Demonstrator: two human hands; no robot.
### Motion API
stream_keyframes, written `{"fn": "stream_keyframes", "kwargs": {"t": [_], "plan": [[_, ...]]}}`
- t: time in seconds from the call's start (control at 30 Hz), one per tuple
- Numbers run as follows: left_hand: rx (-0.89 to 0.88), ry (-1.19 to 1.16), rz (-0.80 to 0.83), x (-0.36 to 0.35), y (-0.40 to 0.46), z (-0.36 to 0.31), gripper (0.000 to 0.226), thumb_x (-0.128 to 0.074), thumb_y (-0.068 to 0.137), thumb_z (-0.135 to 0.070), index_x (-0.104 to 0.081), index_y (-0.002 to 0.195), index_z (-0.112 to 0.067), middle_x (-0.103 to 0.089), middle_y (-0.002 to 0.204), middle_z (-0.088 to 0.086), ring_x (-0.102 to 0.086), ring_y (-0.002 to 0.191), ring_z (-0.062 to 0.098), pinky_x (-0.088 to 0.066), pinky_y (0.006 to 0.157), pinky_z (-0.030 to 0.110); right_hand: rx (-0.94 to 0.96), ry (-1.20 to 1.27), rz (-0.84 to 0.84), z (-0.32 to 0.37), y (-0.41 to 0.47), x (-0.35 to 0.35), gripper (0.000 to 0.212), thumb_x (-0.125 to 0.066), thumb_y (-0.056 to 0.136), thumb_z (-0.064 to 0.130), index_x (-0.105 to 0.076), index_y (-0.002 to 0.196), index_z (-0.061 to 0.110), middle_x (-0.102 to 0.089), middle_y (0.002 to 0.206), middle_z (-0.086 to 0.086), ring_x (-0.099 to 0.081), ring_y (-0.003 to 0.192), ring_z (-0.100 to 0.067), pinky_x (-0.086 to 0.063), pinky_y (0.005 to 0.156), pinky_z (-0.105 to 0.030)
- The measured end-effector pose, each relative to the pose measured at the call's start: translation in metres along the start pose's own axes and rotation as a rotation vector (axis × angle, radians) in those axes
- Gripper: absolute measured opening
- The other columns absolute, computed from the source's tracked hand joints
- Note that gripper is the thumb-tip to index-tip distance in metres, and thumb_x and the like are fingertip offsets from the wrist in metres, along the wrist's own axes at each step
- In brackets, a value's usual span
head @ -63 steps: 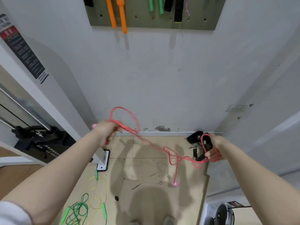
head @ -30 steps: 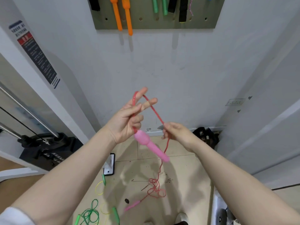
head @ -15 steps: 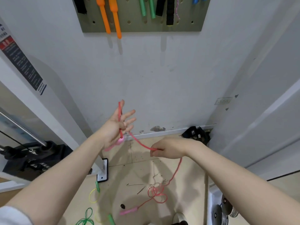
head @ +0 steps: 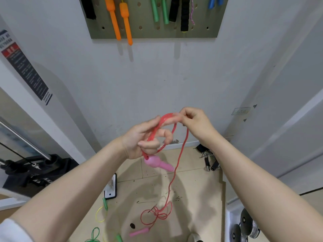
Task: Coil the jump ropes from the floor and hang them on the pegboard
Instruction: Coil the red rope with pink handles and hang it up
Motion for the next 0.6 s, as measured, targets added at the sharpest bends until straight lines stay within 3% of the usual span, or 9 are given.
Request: {"fn": "stream_keyframes", "kwargs": {"t": [0.07, 0.17, 0.23, 0.3, 0.37, 0.43, 0.5, 0.53, 0.6], "plan": [[-0.115, -0.135, 0.157, -0.015, 0.000, -0.022, 0.045, -0.049, 0.094, -0.033, -0.045, 0.137, -0.022, -0.064, 0.105, 0.017, -0.044, 0.037, 0.007, -0.039, 0.035, 0.012, -0.160, 0.173, 0.159, -0.031, -0.008, -0.027, 0.037, -0.050, 0.093, 0.036, -0.056, 0.075, 0.004, -0.044, 0.058, -0.002, -0.044, 0.055, -0.009, -0.037, 0.063, -0.024], [-0.290, -0.366, 0.175, -0.008, -0.010, -0.054, 0.044, -0.049, 0.095, -0.019, -0.041, 0.138, -0.024, -0.049, 0.134, 0.024, -0.068, 0.078, 0.037, -0.056, 0.046, 0.028, -0.315, 0.106, 0.521, -0.079, -0.043, -0.067, 0.033, -0.048, 0.094, 0.036, -0.061, 0.078, 0.010, -0.058, 0.069, 0.000, -0.060, 0.074, -0.015, -0.043, 0.084, -0.021], [-0.418, -0.316, -0.144, 0.033, -0.025, -0.070, 0.057, -0.071, 0.078, -0.018, -0.046, 0.128, -0.029, -0.055, 0.131, 0.020, -0.070, 0.082, 0.038, -0.055, 0.044, 0.026, -0.334, -0.019, 0.580, -0.101, -0.058, -0.066, 0.011, -0.057, 0.090, 0.025, -0.065, 0.085, 0.019, -0.065, 0.082, 0.003, -0.062, 0.080, 0.001, -0.039, 0.092, -0.015], [-0.463, -0.191, -0.587, 0.085, -0.053, -0.071, 0.046, -0.074, 0.073, -0.023, -0.051, 0.111, -0.031, -0.054, 0.132, 0.016, -0.071, 0.076, 0.036, -0.055, 0.043, 0.024, -0.383, 0.016, 0.570, -0.109, -0.065, -0.061, 0.009, -0.057, 0.090, 0.014, -0.066, 0.091, 0.017, -0.061, 0.077, 0.000, -0.061, 0.068, -0.001, -0.044, 0.087, -0.026], [-0.393, -0.126, -0.856, 0.116, -0.071, -0.056, 0.018, -0.052, 0.090, -0.032, -0.043, 0.105, -0.028, -0.042, 0.142, 0.014, -0.069, 0.076, 0.039, -0.059, 0.054, 0.033, -0.413, -0.040, 0.699, -0.098, -0.076, -0.069, 0.018, -0.052, 0.093, 0.013, -0.066, 0.105, 0.018, -0.049, 0.066, -0.001, -0.051, 0.050, -0.007, -0.043, 0.062, -0.025], [-0.257, 0.022, -0.984, 0.132, -0.076, -0.036, 0.034, -0.038, 0.095, -0.044, -0.030, 0.125, -0.030, -0.033, 0.147, 0.008, -0.065, 0.089, 0.038, -0.056, 0.075, 0.043, -0.416, -0.184, 0.921, -0.073, -0.093, -0.087, 0.026, -0.051, 0.094, 0.022, -0.062, 0.118, 0.025, -0.043, 0.061, 0.000, -0.039, 0.045, -0.010, -0.036, 0.049, -0.022], [-0.051, 0.241, -0.964, 0.136, -0.067, -0.012, 0.068, -0.033, 0.089, -0.058, -0.010, 0.146, -0.028, -0.029, 0.150, 0.002, -0.062, 0.096, 0.028, -0.052, 0.080, 0.037, -0.306, -0.320, 1.044, -0.029, -0.100, -0.096, 0.029, -0.056, 0.092, 0.028, -0.060, 0.121, 0.029, -0.043, 0.058, 0.004, -0.036, 0.046, -0.009, -0.035, 0.044, -0.021], [0.057, 0.337, -0.893, 0.131, -0.056, 0.002, 0.084, -0.033, 0.080, -0.069, -0.006, 0.148, -0.028, -0.031, 0.150, 0.003, -0.065, 0.091, 0.021, -0.054, 0.074, 0.030, -0.199, -0.382, 1.029, -0.005, -0.094, -0.095, 0.027, -0.058, 0.091, 0.026, -0.063, 0.117, 0.027, -0.046, 0.053, 0.011, -0.037, 0.044, -0.005, -0.034, 0.044, -0.019], [0.230, 0.499, -0.702, 0.104, -0.033, 0.026, 0.106, -0.033, 0.060, -0.087, -0.016, 0.147, -0.029, -0.044, 0.143, 0.011, -0.070, 0.080, 0.020, -0.054, 0.061, 0.024, 0.045, -0.411, 0.817, 0.038, -0.065, -0.082, 0.011, -0.062, 0.089, 0.016, -0.067, 0.097, 0.021, -0.051, 0.046, 0.020, -0.045, 0.043, 0.000, -0.032, 0.048, -0.012]]}}
Point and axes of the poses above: each hand's wrist, its own y-axis towards the middle knuckle, its own x-axis out of the back of the hand, z = x × y, the point moved 10 cm from there along y, towards the middle knuckle
